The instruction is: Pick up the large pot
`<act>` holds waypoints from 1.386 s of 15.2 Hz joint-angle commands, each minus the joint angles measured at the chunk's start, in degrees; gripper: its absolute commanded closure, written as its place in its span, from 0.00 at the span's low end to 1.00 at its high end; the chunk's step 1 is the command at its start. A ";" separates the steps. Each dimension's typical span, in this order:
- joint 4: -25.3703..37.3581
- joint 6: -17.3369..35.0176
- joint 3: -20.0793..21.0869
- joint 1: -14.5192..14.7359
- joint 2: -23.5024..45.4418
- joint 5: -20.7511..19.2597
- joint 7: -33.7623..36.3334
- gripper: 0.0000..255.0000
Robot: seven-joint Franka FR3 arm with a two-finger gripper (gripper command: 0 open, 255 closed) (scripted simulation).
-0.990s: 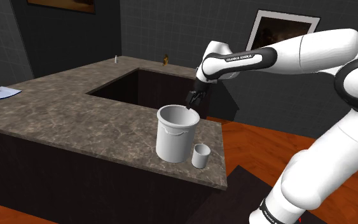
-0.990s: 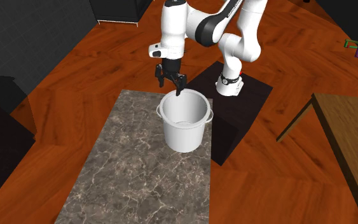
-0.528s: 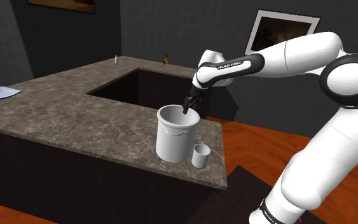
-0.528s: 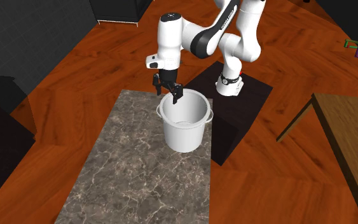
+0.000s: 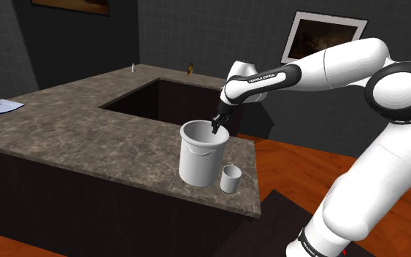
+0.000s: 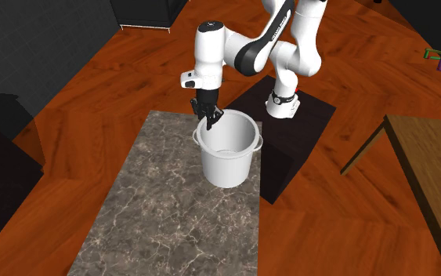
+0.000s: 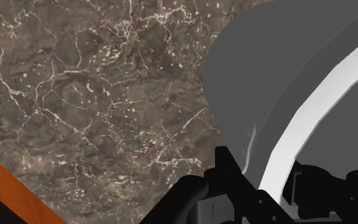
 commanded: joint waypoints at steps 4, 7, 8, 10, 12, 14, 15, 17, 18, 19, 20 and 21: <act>-0.05 0.00 0.05 0.04 -0.01 0.00 0.03 1.00; 1.06 -1.54 -0.02 -0.02 -0.44 -0.11 0.08 1.00; 1.58 -2.31 -0.01 -0.03 -0.68 -0.18 0.16 1.00; 2.64 -3.84 0.00 -0.05 -1.17 -0.31 0.32 1.00; 3.74 -5.37 0.01 -0.06 -1.60 -0.43 0.47 1.00; 4.89 -6.90 0.02 -0.08 -1.98 -0.53 0.61 1.00; 5.49 -7.67 0.03 -0.08 -2.16 -0.58 0.68 1.00; 6.71 -9.19 0.03 -0.09 -2.47 -0.67 0.81 1.00; 7.34 -9.96 0.04 -0.09 -2.60 -0.71 0.88 1.00; 7.98 -10.72 0.04 -0.09 -2.73 -0.75 0.94 1.00; 8.63 -11.49 0.05 -0.10 -2.84 -0.79 1.00 1.00; 8.72 -11.60 0.05 -0.10 -2.87 -0.79 1.01 1.00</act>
